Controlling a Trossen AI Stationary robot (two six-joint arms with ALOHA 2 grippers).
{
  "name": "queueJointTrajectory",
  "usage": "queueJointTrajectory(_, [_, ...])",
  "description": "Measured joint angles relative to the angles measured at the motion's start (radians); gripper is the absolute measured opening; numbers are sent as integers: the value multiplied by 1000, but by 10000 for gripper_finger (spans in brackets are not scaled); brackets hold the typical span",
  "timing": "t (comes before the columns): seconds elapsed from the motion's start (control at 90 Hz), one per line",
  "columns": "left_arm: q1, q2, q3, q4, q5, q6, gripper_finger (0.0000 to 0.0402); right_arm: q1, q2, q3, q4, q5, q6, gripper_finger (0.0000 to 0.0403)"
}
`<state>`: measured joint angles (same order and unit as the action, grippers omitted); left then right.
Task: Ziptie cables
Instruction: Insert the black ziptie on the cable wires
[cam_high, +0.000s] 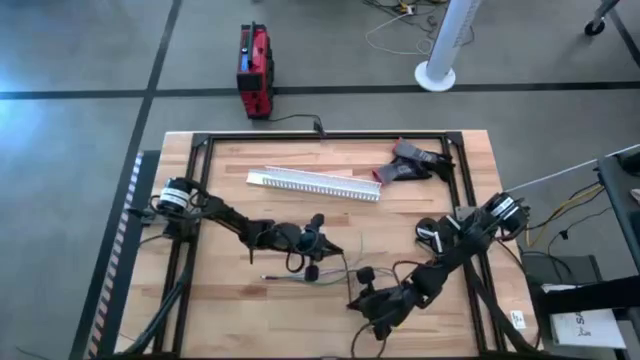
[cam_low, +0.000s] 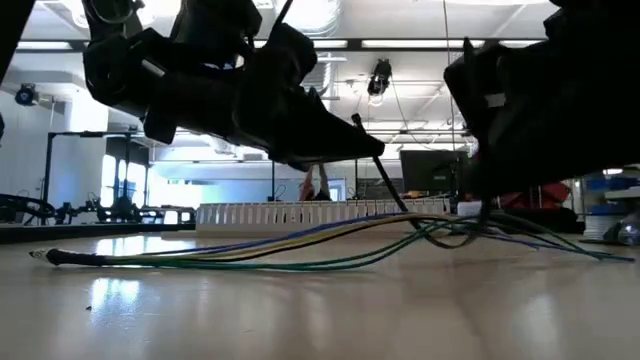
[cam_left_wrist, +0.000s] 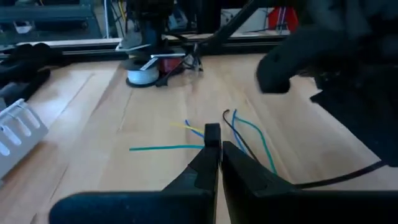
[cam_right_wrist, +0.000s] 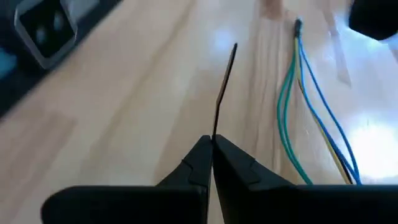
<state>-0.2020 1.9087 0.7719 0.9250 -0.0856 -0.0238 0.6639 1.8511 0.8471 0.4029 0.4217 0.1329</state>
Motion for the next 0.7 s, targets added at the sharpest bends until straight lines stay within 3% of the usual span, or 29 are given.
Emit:
queueJointTrajectory(0.244, [-40, 1, 0, 10, -13, 23, 0, -85, 17, -39, 54, -162, 267, 0])
queueJointTrajectory(0.344, [-48, 1, 0, 10, -63, 30, 0, -130, 18, -41, 81, -217, 340, 0])
queueJointTrajectory(0.544, [-79, 1, 0, 2, -85, 65, 0, -223, 17, -87, 260, -374, 472, 0])
queueJointTrajectory(0.7, [-112, 1, 0, 2, -124, 106, 0, -275, 17, -150, 376, -426, 582, 0])
